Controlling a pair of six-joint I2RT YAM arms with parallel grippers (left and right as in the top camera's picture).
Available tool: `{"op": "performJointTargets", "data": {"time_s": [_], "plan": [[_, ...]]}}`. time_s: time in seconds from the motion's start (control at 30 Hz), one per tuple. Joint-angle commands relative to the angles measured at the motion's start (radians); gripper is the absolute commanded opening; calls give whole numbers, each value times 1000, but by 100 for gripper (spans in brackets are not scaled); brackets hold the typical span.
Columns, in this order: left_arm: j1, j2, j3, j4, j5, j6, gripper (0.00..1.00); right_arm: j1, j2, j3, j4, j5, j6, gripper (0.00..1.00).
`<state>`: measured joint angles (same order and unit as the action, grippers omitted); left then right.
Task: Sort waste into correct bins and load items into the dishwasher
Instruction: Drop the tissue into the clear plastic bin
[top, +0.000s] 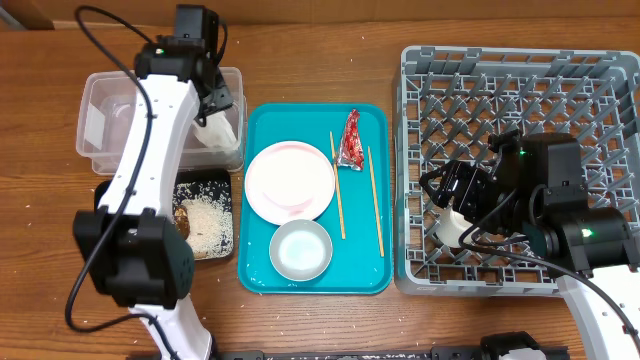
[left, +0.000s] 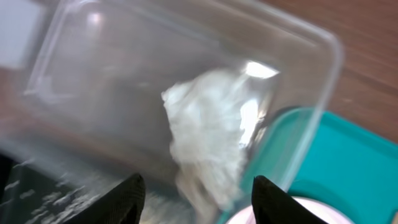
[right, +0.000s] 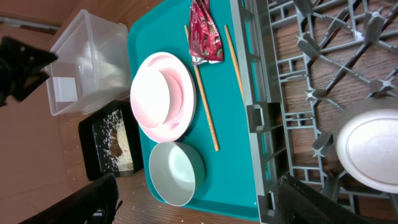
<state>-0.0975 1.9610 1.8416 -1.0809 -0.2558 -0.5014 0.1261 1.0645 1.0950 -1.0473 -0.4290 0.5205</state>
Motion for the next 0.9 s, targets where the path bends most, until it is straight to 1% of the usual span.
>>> {"op": "performJointTargets", "data": {"time_s": [0.0, 0.1, 0.17, 0.23, 0.3, 0.4, 0.5, 0.57, 0.7, 0.8, 0.83, 0.87], "plan": [[-29, 16, -10, 70, 202, 32, 57, 3, -2, 15, 1, 10, 0, 84], [-81, 21, -12, 197, 361, 133, 59, 3, -2, 15, 2, 10, 0, 84], [-135, 34, -13, 273, 404, 217, 64, 3, -2, 15, 2, 10, 1, 84], [-199, 60, -13, 338, 402, 306, 71, 3, -2, 15, 2, 10, 1, 84], [-266, 102, -13, 394, 382, 407, 75, 3, -2, 15, 1, 10, 0, 84], [-340, 178, -13, 451, 288, 433, 82, 3, -2, 15, 1, 10, 1, 84], [-390, 257, -13, 498, 275, 446, 82, 3, -2, 15, 2, 10, 1, 84], [-412, 298, -13, 515, 274, 446, 80, 3, -2, 15, 2, 10, 1, 85], [-428, 357, -13, 522, 274, 425, 69, 3, -2, 15, 1, 10, 1, 84], [-428, 376, -13, 513, 271, 394, 63, 3, -2, 15, 2, 10, 1, 84], [-428, 381, -13, 509, 271, 385, 59, 3, -2, 15, 2, 10, 1, 84], [-428, 382, -13, 502, 272, 377, 53, 3, -2, 15, 2, 10, 1, 84]]}}
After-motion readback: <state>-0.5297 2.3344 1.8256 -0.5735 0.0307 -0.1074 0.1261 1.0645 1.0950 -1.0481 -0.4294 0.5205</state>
